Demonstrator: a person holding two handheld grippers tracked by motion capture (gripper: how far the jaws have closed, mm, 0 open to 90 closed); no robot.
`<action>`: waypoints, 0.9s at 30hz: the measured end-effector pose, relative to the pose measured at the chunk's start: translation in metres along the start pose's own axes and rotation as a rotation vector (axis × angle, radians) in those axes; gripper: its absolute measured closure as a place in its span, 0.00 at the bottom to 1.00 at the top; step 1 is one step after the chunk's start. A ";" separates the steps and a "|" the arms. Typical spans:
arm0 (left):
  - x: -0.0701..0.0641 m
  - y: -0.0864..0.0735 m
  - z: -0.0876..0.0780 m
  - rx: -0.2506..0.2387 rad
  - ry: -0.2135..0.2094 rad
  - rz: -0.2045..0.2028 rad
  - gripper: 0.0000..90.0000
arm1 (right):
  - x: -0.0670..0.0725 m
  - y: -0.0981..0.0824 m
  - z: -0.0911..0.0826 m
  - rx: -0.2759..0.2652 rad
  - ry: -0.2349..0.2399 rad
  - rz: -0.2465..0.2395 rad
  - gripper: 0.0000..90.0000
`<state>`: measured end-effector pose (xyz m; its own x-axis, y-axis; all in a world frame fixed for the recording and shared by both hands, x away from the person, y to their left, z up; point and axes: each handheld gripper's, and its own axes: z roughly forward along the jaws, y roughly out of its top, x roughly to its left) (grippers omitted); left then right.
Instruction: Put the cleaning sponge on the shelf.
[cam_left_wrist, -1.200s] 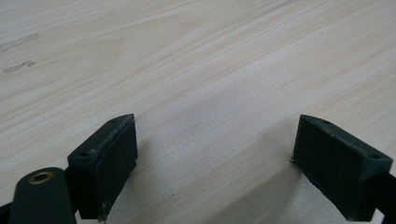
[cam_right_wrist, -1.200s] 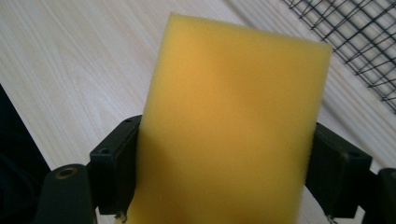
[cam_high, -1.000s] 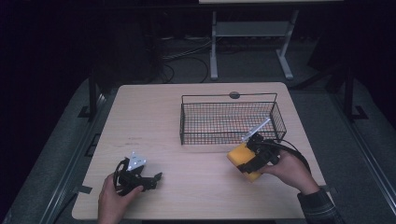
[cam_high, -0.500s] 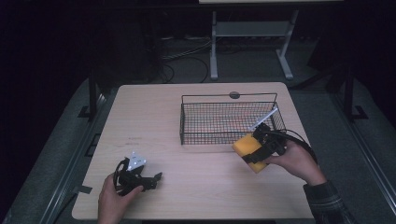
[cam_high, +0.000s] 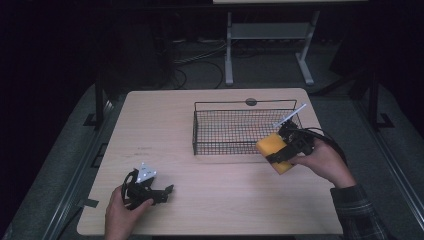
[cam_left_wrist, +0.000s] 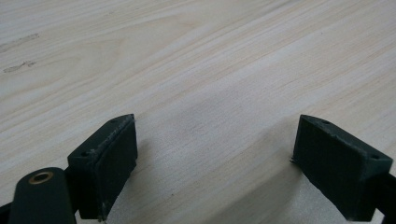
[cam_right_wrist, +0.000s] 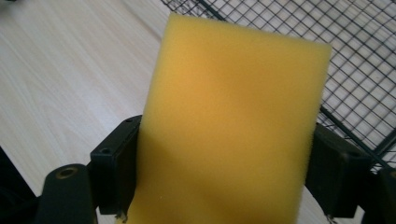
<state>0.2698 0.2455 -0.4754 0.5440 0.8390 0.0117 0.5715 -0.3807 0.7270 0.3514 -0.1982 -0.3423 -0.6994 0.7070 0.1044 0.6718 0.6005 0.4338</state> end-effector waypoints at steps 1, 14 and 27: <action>0.000 0.000 0.000 -0.001 0.000 0.000 0.14 | -0.002 0.001 0.000 0.000 -0.001 0.003 0.24; 0.000 0.000 0.000 0.002 -0.001 0.003 0.14 | -0.028 0.011 -0.008 -0.007 -0.024 0.052 0.24; 0.000 0.000 0.000 0.002 -0.001 0.000 0.14 | -0.056 0.028 -0.011 -0.010 -0.070 0.087 0.24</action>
<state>0.2697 0.2456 -0.4754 0.5451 0.8383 0.0110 0.5724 -0.3817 0.7257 0.4063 -0.2249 -0.3256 -0.6198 0.7807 0.0791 0.7263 0.5326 0.4346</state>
